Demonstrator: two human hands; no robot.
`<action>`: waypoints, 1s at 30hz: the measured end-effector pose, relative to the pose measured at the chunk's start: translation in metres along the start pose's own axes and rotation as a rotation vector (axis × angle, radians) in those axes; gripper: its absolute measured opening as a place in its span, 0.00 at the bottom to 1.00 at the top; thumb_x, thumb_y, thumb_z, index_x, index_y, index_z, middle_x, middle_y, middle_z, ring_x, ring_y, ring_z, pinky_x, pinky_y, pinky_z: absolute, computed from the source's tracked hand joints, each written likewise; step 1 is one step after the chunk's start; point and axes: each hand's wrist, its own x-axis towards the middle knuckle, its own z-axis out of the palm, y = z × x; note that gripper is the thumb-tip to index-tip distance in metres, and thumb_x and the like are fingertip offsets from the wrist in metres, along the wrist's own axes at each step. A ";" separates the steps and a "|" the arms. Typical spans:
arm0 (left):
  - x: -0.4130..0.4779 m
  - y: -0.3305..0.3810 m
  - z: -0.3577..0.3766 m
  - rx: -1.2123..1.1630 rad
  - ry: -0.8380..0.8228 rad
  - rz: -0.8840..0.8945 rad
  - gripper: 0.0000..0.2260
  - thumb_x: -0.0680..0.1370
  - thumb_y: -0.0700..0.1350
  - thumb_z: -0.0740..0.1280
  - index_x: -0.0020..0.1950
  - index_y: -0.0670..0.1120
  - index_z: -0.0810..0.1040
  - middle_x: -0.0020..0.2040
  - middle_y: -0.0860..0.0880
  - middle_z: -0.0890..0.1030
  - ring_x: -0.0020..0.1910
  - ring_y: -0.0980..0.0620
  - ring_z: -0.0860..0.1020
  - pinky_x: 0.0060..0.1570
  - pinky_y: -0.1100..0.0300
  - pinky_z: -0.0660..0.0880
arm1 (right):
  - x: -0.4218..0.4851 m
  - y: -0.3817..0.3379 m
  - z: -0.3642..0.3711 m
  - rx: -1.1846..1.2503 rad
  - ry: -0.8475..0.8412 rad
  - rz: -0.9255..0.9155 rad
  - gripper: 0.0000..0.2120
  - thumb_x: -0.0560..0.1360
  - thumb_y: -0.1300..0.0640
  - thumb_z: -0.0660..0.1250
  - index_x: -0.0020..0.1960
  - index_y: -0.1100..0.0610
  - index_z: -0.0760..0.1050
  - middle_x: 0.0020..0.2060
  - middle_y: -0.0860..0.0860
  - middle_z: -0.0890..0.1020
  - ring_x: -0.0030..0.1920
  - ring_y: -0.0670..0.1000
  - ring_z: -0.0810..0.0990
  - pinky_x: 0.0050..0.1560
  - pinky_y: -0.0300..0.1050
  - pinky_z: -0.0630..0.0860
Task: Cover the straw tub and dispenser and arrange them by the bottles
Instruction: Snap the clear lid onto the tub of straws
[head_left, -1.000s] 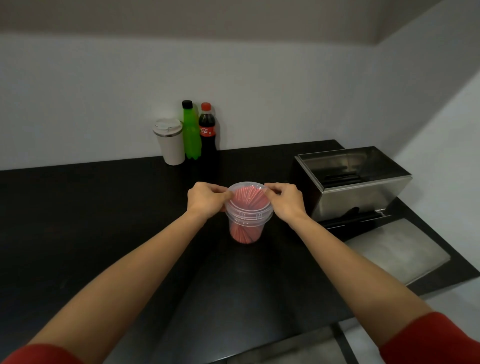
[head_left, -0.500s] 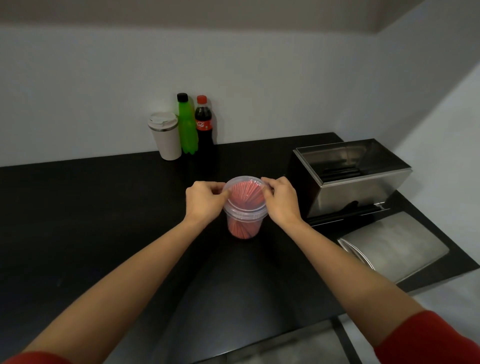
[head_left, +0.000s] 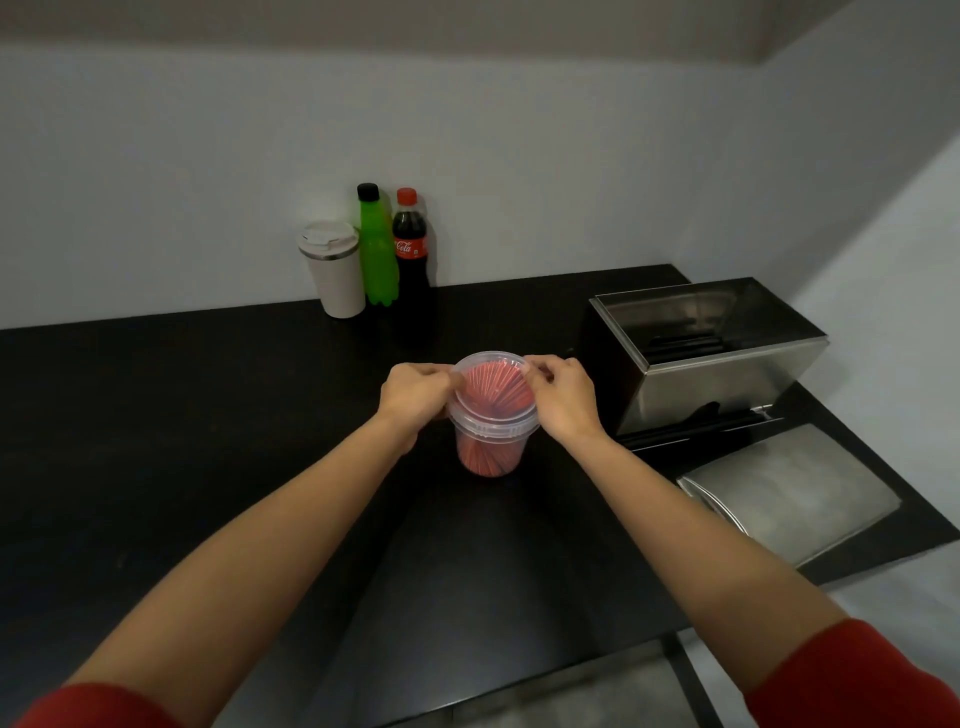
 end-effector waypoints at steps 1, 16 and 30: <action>0.003 0.003 0.000 -0.014 -0.015 -0.038 0.11 0.72 0.40 0.69 0.54 0.44 0.81 0.49 0.45 0.82 0.47 0.49 0.81 0.52 0.52 0.79 | 0.003 -0.002 0.000 0.035 -0.027 0.044 0.15 0.79 0.52 0.61 0.62 0.57 0.75 0.56 0.53 0.77 0.55 0.48 0.76 0.54 0.40 0.71; 0.021 0.001 0.023 0.138 0.106 -0.037 0.13 0.74 0.59 0.65 0.39 0.50 0.75 0.42 0.47 0.82 0.41 0.51 0.81 0.47 0.53 0.79 | 0.024 -0.003 0.012 -0.018 -0.110 0.371 0.20 0.78 0.39 0.56 0.45 0.56 0.72 0.35 0.52 0.77 0.35 0.50 0.77 0.41 0.46 0.76; 0.015 -0.016 0.024 0.144 0.113 0.064 0.23 0.71 0.61 0.67 0.60 0.48 0.75 0.50 0.49 0.80 0.46 0.50 0.79 0.47 0.52 0.79 | 0.017 -0.003 0.013 0.005 0.008 0.317 0.20 0.77 0.40 0.58 0.38 0.55 0.72 0.31 0.50 0.77 0.32 0.48 0.77 0.32 0.42 0.68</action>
